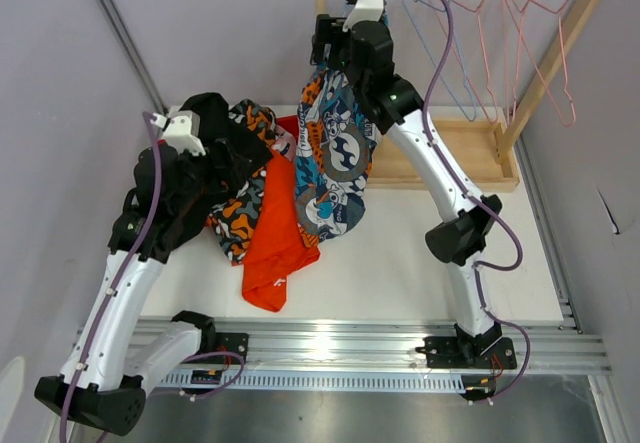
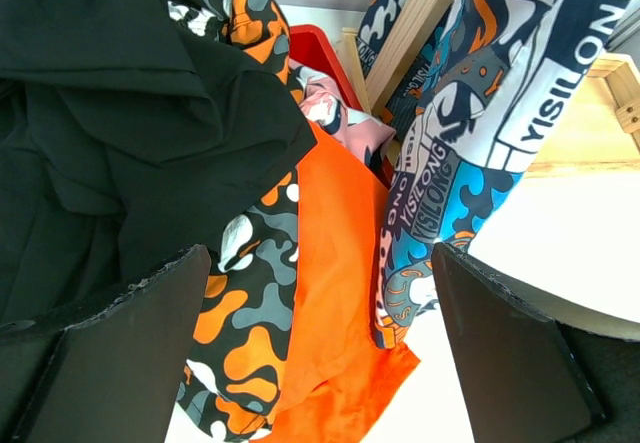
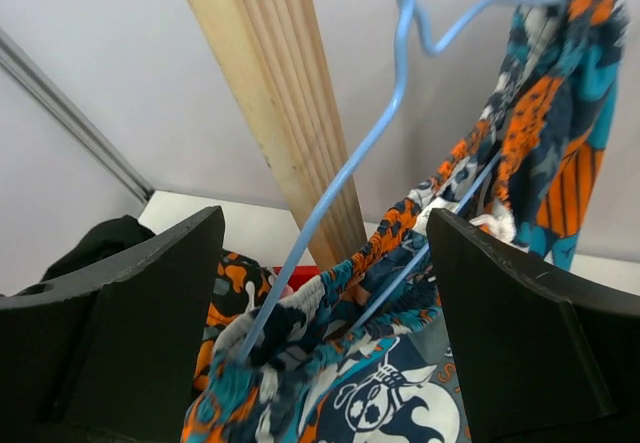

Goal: Remove the shorts from the hanger

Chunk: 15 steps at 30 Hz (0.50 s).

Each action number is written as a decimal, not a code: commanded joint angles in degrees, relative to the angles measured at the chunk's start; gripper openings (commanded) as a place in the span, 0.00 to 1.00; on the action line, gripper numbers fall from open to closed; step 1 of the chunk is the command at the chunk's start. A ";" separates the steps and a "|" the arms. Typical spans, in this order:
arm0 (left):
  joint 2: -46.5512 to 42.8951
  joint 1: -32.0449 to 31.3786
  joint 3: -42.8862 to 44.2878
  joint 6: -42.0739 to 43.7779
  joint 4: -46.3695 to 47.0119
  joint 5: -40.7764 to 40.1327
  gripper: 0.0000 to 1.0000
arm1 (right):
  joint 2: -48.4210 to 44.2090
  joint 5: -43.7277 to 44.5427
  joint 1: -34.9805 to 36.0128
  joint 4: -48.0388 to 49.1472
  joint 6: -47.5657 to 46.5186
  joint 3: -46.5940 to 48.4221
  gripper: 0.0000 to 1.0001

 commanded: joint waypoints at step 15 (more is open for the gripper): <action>-2.44 -0.36 -6.60 1.71 4.15 2.26 0.99 | 1.41 4.90 0.66 6.58 0.25 1.82 0.14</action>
